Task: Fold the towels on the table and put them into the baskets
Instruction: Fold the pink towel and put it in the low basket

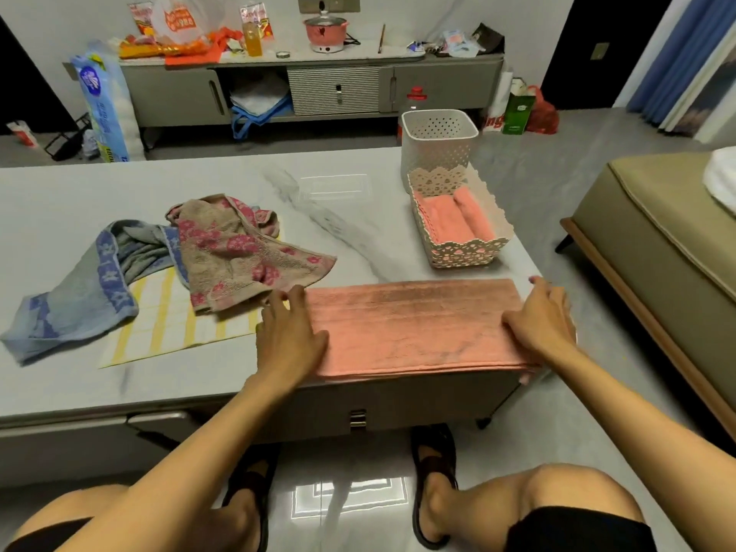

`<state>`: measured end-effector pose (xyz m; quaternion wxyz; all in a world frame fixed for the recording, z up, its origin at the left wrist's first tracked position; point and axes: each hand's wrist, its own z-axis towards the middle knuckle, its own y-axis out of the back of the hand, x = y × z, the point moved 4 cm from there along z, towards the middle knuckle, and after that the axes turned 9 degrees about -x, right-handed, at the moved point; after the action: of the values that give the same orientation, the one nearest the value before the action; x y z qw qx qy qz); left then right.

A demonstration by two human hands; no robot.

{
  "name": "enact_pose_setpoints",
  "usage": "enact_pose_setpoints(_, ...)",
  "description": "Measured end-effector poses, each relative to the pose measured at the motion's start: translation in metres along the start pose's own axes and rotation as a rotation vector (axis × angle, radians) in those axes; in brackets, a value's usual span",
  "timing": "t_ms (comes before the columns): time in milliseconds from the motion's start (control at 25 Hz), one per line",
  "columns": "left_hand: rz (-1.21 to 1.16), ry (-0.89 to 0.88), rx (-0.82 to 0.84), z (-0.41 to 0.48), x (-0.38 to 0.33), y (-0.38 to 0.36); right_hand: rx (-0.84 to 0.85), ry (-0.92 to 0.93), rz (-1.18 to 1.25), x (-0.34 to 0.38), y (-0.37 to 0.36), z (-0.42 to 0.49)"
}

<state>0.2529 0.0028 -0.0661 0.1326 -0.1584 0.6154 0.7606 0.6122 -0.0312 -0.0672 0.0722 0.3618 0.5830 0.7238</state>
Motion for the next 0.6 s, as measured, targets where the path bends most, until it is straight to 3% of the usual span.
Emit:
enact_pose_setpoints(80,0.032,-0.259,-0.169,0.011,-0.038,-0.004,-0.130,0.392,0.007,0.034,-0.009,-0.008)
enact_pose_setpoints(160,0.050,-0.539,-0.065,0.018,-0.073,-0.025,-0.017,0.676,-0.054,0.063,-0.036,-0.019)
enact_pose_setpoints(200,0.117,-0.629,0.036,0.017,-0.079,-0.040,0.069,0.720,-0.114,0.067,-0.052,-0.022)
enact_pose_setpoints(320,0.237,-0.572,0.234,0.017,-0.045,-0.070,0.160,0.654,-0.217,0.046,-0.073,-0.016)
enact_pose_setpoints(600,0.277,-0.375,0.153,0.029,-0.013,-0.067,0.075,0.480,-0.271,0.016,-0.067,0.000)
